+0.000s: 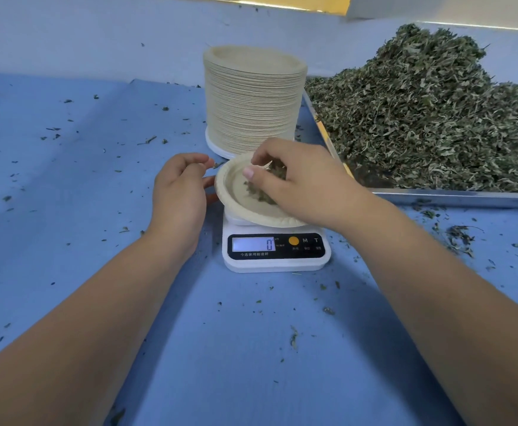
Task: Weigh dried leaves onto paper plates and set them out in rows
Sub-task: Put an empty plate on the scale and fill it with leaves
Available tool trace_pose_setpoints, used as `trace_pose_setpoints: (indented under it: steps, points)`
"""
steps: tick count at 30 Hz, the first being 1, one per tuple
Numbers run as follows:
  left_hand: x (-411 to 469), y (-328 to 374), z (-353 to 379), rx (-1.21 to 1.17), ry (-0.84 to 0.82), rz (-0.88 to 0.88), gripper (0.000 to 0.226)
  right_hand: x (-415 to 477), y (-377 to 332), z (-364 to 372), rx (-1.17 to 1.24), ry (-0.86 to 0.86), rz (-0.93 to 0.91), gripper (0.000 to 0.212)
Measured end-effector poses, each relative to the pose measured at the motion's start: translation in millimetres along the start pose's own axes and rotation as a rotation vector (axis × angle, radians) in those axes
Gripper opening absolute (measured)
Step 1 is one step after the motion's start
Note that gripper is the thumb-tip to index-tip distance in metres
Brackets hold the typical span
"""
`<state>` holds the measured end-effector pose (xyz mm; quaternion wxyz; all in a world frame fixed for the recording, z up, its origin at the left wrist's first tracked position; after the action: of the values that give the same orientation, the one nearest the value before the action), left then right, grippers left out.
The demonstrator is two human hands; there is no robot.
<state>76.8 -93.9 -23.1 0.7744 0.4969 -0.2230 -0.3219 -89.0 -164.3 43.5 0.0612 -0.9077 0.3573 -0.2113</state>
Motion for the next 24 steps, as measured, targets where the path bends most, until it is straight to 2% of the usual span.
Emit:
trace_pose_setpoints:
  steps: [3, 15, 24]
  points:
    - [0, 0, 1, -0.005, 0.007, -0.001, 0.026, -2, 5, -3, 0.068, -0.013, 0.003, 0.021]
    - [0, 0, 1, 0.012, 0.004, 0.001, 0.028, -7, 34, -36, 0.331, 0.327, 0.122, 0.016]
    - [0, 0, 0, 0.03, 0.005, 0.002, 0.028, -12, 34, -37, 0.327, 0.418, 0.116, 0.021]
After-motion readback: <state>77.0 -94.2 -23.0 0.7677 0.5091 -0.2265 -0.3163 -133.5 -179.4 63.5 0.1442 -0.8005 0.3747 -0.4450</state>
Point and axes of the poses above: each hand's wrist, its own x-axis towards the middle knuckle, its own z-axis out of the palm, y = z × x, the point moved 7 cm from there along x, towards the middle knuckle, and after that the axes turned 12 degrees about -x, right-handed, at the moved point
